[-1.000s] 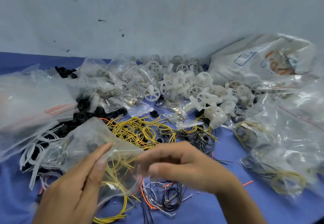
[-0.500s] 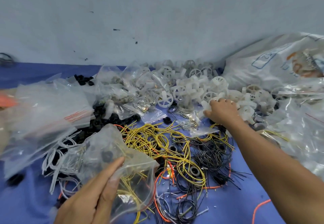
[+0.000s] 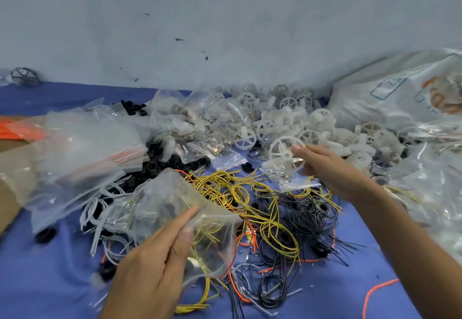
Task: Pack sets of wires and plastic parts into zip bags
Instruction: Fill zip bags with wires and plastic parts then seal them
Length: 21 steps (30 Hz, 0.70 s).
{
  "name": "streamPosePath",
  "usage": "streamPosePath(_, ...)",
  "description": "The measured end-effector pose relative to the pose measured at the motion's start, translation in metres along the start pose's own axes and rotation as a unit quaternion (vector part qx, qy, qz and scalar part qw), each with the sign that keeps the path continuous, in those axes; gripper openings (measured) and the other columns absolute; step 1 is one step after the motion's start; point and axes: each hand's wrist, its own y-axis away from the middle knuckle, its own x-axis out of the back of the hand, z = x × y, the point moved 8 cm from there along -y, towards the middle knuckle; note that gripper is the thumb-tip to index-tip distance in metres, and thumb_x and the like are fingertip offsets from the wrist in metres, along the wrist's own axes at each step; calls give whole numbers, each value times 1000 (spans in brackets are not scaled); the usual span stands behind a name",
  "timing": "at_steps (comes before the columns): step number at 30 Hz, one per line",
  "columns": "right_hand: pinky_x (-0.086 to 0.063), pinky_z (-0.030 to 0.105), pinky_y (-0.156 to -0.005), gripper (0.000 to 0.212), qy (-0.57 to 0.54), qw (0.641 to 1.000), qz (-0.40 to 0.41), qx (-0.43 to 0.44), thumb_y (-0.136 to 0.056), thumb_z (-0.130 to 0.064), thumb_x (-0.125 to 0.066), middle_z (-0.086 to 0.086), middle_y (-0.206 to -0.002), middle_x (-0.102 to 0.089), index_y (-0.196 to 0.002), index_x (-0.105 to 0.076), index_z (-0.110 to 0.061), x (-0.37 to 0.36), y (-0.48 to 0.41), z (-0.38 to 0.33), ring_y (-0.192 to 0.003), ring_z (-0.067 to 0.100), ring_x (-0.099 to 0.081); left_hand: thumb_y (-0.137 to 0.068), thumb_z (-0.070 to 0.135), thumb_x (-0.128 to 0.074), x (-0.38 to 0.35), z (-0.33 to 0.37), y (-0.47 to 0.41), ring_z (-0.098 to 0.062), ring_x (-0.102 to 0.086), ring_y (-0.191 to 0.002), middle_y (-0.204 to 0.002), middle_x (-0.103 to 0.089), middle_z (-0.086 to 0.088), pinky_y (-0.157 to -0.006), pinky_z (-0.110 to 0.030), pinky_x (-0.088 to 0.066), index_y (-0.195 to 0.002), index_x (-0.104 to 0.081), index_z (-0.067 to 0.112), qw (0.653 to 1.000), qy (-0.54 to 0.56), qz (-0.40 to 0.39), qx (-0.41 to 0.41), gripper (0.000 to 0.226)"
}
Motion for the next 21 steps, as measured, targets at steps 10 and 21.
streamPosePath(10, -59, 48, -80, 47, -203, 975, -89, -11, -81, -49, -73, 17, -114, -68, -114, -71, -17, -87, 118, -1, -96, 30, -68, -91, 70, -26, -10, -5, 2, 4, -57, -103, -120, -64, 26, -79, -15, -41, -135, -37, 59, 999, -31, -10, -22, 47)
streamPosePath(21, -58, 33, -82, 31, -460, 869, -153, -101, -86, -8, -56, 22, -122, -66, -113, -71, -6, -198, 151, -17, -108, 31, -67, -92, 55, -36, -5, 4, 23, -1, -51, -102, -110, -52, 27, -85, -24, -44, -136, -38, 51, 997, -46, -54, -36, 44)
